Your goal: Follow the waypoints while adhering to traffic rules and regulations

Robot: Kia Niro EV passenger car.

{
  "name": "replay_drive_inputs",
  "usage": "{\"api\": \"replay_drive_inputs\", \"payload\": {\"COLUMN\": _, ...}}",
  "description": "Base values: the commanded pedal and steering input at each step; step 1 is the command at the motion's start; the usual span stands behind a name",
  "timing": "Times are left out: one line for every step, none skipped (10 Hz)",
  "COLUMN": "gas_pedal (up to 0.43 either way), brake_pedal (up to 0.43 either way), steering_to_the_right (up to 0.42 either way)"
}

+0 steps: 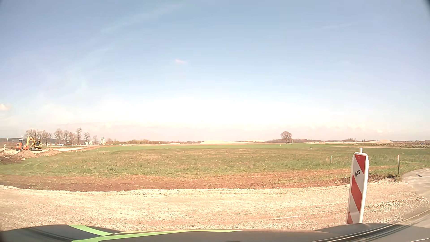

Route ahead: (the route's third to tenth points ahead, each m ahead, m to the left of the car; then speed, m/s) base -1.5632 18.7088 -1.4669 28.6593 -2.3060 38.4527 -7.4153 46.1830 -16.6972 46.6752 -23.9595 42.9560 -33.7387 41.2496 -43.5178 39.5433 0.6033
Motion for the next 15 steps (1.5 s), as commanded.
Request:
{"api": "replay_drive_inputs", "payload": {"gas_pedal": 0.0, "brake_pedal": 0.159, "steering_to_the_right": 0.854}}
{"api": "replay_drive_inputs", "payload": {"gas_pedal": 0.0, "brake_pedal": 0.159, "steering_to_the_right": 0.809}}
{"api": "replay_drive_inputs", "payload": {"gas_pedal": 0.0, "brake_pedal": 0.152, "steering_to_the_right": 0.757}}
{"api": "replay_drive_inputs", "payload": {"gas_pedal": 0.0, "brake_pedal": 0.024, "steering_to_the_right": 0.682}}
{"api": "replay_drive_inputs", "payload": {"gas_pedal": 0.0, "brake_pedal": 0.0, "steering_to_the_right": 0.583}}
{"api": "replay_drive_inputs", "payload": {"gas_pedal": 0.0, "brake_pedal": 0.0, "steering_to_the_right": 0.493}}
{"api": "replay_drive_inputs", "payload": {"gas_pedal": 0.0, "brake_pedal": 0.0, "steering_to_the_right": 0.408}}
{"api": "replay_drive_inputs", "payload": {"gas_pedal": 0.0, "brake_pedal": 0.0, "steering_to_the_right": 0.284}}
{"api": "replay_drive_inputs", "payload": {"gas_pedal": 0.15, "brake_pedal": 0.0, "steering_to_the_right": 0.182}}
{"api": "replay_drive_inputs", "payload": {"gas_pedal": 0.209, "brake_pedal": 0.0, "steering_to_the_right": 0.05}}
{"api": "replay_drive_inputs", "payload": {"gas_pedal": 0.268, "brake_pedal": 0.0, "steering_to_the_right": -0.041}}
{"api": "replay_drive_inputs", "payload": {"gas_pedal": 0.287, "brake_pedal": 0.0, "steering_to_the_right": -0.093}}
{"api": "replay_drive_inputs", "payload": {"gas_pedal": 0.287, "brake_pedal": 0.0, "steering_to_the_right": -0.151}}
{"api": "replay_drive_inputs", "payload": {"gas_pedal": 0.287, "brake_pedal": 0.0, "steering_to_the_right": -0.255}}
{"api": "replay_drive_inputs", "payload": {"gas_pedal": 0.287, "brake_pedal": 0.0, "steering_to_the_right": -0.368}}
